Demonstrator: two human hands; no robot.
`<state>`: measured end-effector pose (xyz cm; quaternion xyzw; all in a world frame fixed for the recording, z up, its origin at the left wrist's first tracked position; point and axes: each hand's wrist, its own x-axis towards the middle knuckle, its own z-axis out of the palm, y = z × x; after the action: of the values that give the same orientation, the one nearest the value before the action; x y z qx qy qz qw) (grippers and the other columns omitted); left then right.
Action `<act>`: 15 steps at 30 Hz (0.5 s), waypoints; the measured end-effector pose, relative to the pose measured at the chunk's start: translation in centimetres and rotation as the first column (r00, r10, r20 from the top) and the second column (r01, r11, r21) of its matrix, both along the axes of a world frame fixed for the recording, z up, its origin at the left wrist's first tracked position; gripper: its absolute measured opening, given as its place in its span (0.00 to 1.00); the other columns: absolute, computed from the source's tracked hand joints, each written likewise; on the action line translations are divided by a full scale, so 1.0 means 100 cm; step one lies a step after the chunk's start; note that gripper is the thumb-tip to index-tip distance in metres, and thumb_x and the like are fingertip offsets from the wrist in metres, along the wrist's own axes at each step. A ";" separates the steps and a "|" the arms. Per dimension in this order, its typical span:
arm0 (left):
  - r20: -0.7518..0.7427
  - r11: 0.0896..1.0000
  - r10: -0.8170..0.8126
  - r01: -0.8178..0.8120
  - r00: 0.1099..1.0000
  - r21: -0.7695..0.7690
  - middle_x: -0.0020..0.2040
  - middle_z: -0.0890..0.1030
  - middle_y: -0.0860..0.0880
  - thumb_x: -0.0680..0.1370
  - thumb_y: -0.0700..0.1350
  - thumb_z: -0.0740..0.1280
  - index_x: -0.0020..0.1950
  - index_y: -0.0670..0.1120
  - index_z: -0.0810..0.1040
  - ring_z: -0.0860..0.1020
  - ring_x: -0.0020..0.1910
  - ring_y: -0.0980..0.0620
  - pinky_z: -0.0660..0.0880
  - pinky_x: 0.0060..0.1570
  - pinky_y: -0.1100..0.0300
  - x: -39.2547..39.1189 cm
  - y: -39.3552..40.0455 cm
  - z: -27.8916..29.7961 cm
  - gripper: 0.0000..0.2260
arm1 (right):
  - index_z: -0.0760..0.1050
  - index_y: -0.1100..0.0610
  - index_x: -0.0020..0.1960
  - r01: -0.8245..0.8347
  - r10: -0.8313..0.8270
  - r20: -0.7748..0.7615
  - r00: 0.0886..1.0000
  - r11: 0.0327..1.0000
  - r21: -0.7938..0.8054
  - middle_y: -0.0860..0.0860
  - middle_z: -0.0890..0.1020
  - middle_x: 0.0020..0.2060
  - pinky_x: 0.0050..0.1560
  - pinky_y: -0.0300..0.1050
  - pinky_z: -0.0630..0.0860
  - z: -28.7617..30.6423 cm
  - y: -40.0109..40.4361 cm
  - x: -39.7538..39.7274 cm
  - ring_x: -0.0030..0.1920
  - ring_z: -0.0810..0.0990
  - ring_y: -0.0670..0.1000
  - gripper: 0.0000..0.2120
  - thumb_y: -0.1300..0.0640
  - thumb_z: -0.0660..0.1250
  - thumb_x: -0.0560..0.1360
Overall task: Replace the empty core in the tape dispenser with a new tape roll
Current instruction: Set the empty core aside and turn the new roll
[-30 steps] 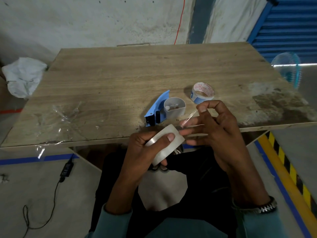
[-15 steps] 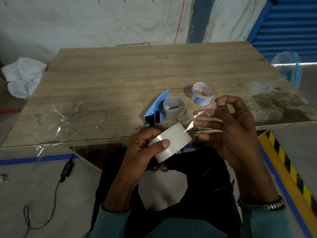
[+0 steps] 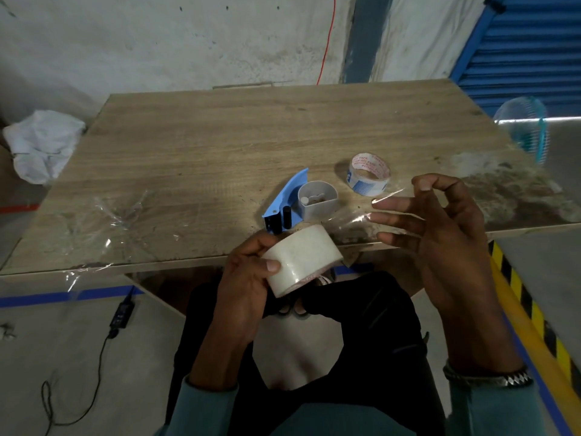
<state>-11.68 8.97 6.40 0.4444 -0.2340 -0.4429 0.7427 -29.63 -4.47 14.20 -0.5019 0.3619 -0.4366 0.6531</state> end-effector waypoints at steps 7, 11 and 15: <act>0.121 1.000 0.004 -0.003 0.993 -0.003 0.34 0.81 0.53 0.67 0.57 0.79 0.35 0.53 0.80 0.79 0.30 0.58 0.73 0.28 0.65 -0.009 0.000 0.005 0.12 | 0.74 0.52 0.55 -0.030 0.026 0.072 0.997 0.998 0.052 0.56 0.90 0.46 0.38 0.44 0.84 0.004 -0.005 -0.001 0.44 0.90 0.57 0.04 0.57 0.60 0.87; 0.171 0.998 0.056 -0.057 0.984 0.005 0.32 0.81 0.54 0.72 0.52 0.75 0.34 0.51 0.81 0.79 0.30 0.58 0.75 0.30 0.64 -0.011 -0.003 0.003 0.09 | 0.75 0.52 0.55 -0.038 0.027 0.105 0.994 0.994 0.107 0.57 0.89 0.50 0.41 0.44 0.84 -0.003 -0.012 -0.006 0.48 0.90 0.58 0.04 0.57 0.62 0.85; 0.196 0.999 0.041 -0.040 0.980 -0.010 0.35 0.83 0.53 0.72 0.50 0.76 0.38 0.51 0.84 0.80 0.35 0.59 0.77 0.37 0.65 -0.003 0.000 -0.002 0.05 | 0.75 0.51 0.55 0.023 -0.037 0.129 0.991 0.994 0.106 0.58 0.88 0.51 0.42 0.43 0.84 -0.010 -0.019 -0.012 0.49 0.90 0.57 0.05 0.57 0.61 0.87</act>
<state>-11.94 8.94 6.18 0.4884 -0.2983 -0.3810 0.7262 -30.81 -6.34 13.15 -0.4319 0.3483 -0.4587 0.6941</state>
